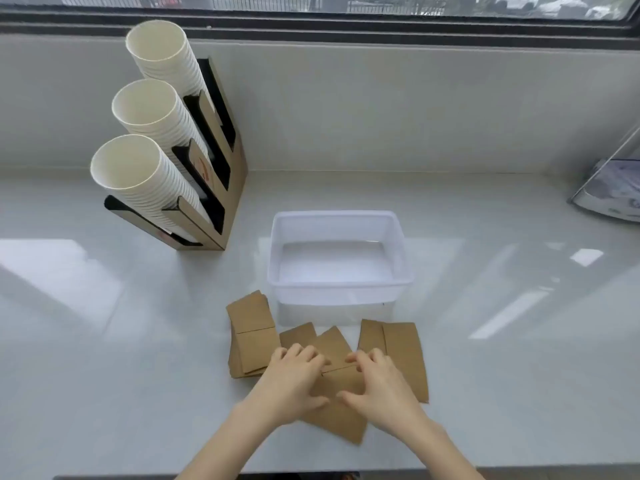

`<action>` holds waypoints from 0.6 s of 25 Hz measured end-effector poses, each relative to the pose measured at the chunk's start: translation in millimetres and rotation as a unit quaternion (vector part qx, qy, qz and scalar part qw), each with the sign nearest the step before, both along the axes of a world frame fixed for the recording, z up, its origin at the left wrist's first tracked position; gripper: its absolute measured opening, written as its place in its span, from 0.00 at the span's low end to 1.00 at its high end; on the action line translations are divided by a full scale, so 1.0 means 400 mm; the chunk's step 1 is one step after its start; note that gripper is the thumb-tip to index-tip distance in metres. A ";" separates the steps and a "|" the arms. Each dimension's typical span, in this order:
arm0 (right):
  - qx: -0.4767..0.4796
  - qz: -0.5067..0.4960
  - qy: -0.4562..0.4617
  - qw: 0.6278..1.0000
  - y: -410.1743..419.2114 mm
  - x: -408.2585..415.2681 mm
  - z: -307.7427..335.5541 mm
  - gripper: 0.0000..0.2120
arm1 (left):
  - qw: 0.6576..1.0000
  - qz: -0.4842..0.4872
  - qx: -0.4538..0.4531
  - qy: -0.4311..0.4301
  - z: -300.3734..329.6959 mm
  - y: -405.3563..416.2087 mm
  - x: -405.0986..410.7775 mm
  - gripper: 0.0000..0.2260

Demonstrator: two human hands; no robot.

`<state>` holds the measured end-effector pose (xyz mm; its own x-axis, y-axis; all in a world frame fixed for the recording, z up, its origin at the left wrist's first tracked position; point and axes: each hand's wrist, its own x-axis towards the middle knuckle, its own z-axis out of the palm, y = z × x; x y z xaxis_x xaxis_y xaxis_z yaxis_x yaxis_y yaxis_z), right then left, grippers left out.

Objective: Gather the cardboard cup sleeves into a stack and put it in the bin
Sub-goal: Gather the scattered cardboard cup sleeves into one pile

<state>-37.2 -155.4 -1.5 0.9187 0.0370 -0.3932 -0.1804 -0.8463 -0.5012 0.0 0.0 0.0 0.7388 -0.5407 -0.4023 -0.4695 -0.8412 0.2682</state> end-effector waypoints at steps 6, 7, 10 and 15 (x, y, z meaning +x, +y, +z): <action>-0.104 0.041 0.021 0.994 0.030 -0.015 -0.033 0.26 | 0.995 -0.049 0.082 -0.032 -0.036 -0.018 -0.019 0.23; -0.110 0.037 0.021 0.993 0.030 -0.016 -0.038 0.25 | 0.995 -0.046 0.083 -0.033 -0.037 -0.021 -0.018 0.23; -0.109 0.022 0.016 0.994 0.031 -0.016 -0.050 0.22 | 0.996 -0.031 0.075 -0.043 -0.043 -0.025 -0.019 0.22; -0.058 0.012 0.004 0.998 0.019 -0.003 -0.037 0.12 | 0.996 -0.026 0.075 -0.049 -0.029 -0.031 -0.009 0.17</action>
